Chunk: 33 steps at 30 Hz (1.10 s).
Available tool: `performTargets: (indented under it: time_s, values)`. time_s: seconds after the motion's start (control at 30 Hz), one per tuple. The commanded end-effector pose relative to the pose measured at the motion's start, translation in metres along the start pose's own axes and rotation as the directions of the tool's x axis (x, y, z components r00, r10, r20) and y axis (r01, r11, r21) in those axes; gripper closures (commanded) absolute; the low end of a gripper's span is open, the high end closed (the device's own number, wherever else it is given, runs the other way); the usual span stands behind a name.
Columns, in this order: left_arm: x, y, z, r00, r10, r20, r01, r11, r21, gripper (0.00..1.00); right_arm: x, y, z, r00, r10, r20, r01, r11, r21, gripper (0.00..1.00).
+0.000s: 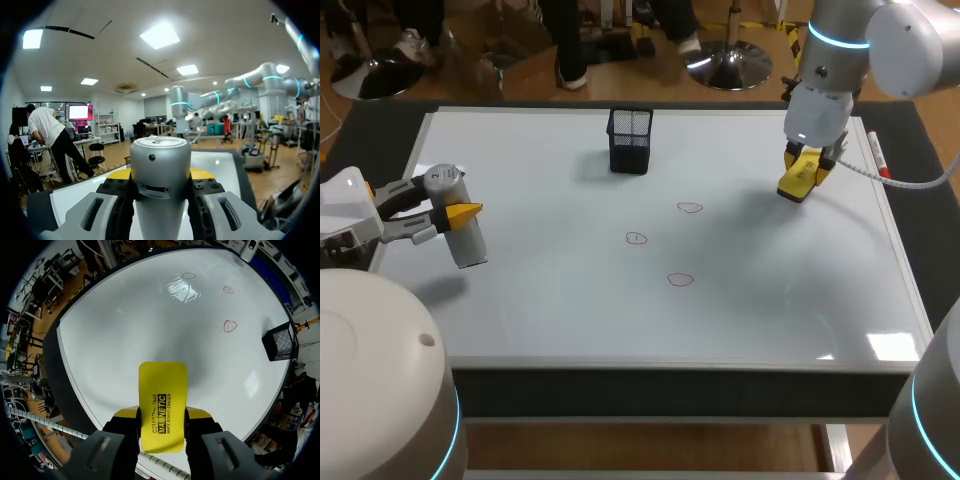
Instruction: Pick up the inspection probe, press it on each red-marked spot on the whiteboard one by one, put down the probe, pick up the eraser, and wipe off all the red marks.
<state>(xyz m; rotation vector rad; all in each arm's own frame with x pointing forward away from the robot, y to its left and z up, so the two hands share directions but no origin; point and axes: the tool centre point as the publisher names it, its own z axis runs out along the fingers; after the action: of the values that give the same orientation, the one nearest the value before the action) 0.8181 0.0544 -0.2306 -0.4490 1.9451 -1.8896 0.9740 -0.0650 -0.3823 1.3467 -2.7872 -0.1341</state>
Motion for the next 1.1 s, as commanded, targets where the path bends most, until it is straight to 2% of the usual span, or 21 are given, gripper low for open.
performTargets:
  time_s: [0.03, 0.43, 0.77, 0.97, 1.1]
  values:
    - [0.0, -0.001, 0.0, 1.0, 0.001, 0.001, -0.001, 1.0, 0.001, 1.0, -0.01, 0.021, -0.006, 0.999, -0.048, -0.01, 0.048, 0.999, 0.019, 1.0]
    - [0.0, -0.001, 0.0, 1.0, 0.001, 0.001, -0.001, 1.0, 0.001, 1.0, -0.062, 0.094, -0.009, 0.965, -0.26, -0.027, 0.261, 0.965, 0.029, 1.0]
    - [0.0, -0.001, 0.0, 1.0, 0.001, 0.001, -0.001, 1.0, 0.001, 1.0, -0.115, 0.164, -0.002, 0.898, -0.437, -0.039, 0.438, 0.899, 0.023, 1.0]
    - [0.0, -0.001, 0.0, 1.0, 0.001, 0.001, -0.001, 1.0, 0.001, 1.0, -0.144, 0.199, 0.003, 0.856, -0.517, -0.028, 0.517, 0.856, 0.008, 1.0]
    - [0.0, -0.001, 0.0, 1.0, 0.001, 0.001, -0.001, 1.0, 0.001, 1.0, -0.157, 0.221, 0.008, 0.841, -0.54, -0.034, 0.54, 0.841, -0.008, 1.0]
